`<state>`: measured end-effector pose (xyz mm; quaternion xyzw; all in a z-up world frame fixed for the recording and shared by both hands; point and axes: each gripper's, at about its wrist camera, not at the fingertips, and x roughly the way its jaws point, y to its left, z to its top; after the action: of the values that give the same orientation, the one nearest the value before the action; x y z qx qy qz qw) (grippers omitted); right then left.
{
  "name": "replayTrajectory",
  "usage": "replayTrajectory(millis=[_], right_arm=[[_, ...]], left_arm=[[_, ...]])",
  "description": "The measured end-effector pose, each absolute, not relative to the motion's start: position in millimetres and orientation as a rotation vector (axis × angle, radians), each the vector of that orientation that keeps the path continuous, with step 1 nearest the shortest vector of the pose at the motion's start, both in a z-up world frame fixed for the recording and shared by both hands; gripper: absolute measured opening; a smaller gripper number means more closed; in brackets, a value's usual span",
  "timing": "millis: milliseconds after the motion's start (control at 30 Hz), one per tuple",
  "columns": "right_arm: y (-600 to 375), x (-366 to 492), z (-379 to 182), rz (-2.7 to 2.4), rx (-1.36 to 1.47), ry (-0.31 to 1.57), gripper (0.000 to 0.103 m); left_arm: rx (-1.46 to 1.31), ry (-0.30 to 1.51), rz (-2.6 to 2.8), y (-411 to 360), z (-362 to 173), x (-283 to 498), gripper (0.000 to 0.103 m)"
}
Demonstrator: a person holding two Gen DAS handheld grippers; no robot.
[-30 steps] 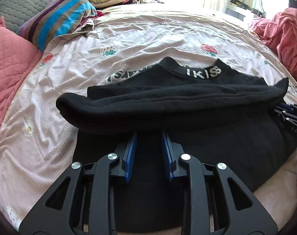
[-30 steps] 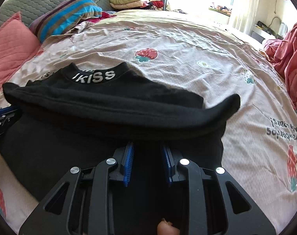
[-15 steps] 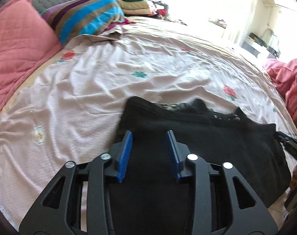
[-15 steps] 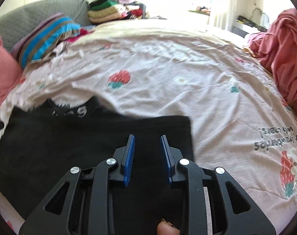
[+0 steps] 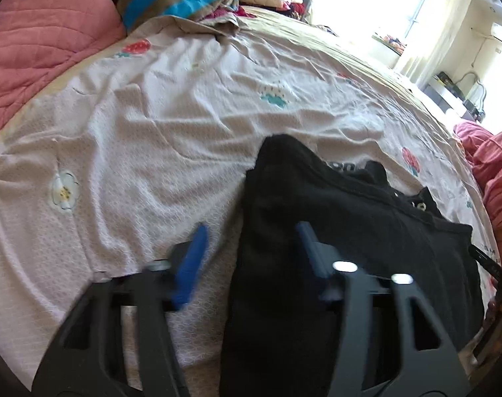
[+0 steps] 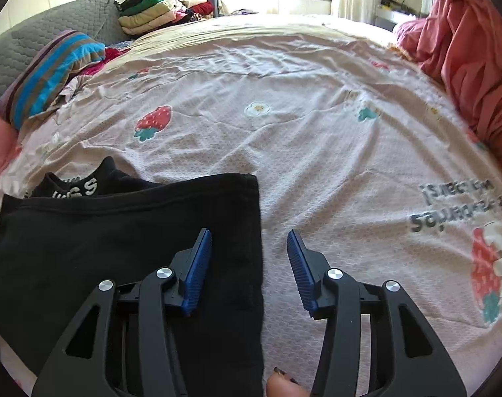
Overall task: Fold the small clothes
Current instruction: 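Release and regrip the folded edge with both tools to straighten it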
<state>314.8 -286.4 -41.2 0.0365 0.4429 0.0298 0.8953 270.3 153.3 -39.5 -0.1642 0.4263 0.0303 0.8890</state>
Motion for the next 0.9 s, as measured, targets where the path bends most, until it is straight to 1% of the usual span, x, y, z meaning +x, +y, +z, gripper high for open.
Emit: replayTrajectory(millis=[33,67,133,167,267,400,633,700,733,767,800,833,900], right_arm=[[-287,316,-43,0.071,0.090,0.926,0.038],[-287,317,-43,0.094,0.109,0.931,0.019],[-285,315,-42,0.134,0.130,0.928,0.009],[-282,313,-40,0.132,0.108,0.915,0.008],[-279,304,-25,0.128,0.074,0.838,0.007],[-286,302,-7,0.103,0.102,0.771,0.007],[-282,312,-33,0.048,0.064,0.856,0.008],[-281,310,-39,0.031,0.057,0.871,0.008],[-281,309,-41,0.020,0.050,0.880,0.010],[-281,307,-42,0.015,0.050,0.882,0.013],[-282,303,-40,0.013,0.058,0.880,0.016],[-282,301,-39,0.011,0.060,0.878,0.021],[-282,289,-31,0.027,0.069,0.860,0.028]], left_arm=[[-0.348,0.885,0.052,152,-40,270,0.012],[-0.343,0.883,0.052,151,-40,270,0.007],[-0.316,0.875,0.054,148,-37,269,0.004],[-0.306,0.864,0.055,147,-34,268,0.004],[-0.284,0.803,0.055,147,-17,261,0.004],[-0.278,0.758,0.045,151,-3,257,0.004],[-0.252,0.854,0.076,151,-35,268,0.004],[-0.243,0.853,0.092,150,-36,265,0.008],[-0.241,0.850,0.096,150,-36,263,0.008],[-0.238,0.843,0.100,150,-33,260,0.009],[-0.232,0.830,0.107,149,-29,255,0.012],[-0.225,0.821,0.109,148,-25,252,0.015],[-0.202,0.796,0.123,145,-16,242,0.025]])
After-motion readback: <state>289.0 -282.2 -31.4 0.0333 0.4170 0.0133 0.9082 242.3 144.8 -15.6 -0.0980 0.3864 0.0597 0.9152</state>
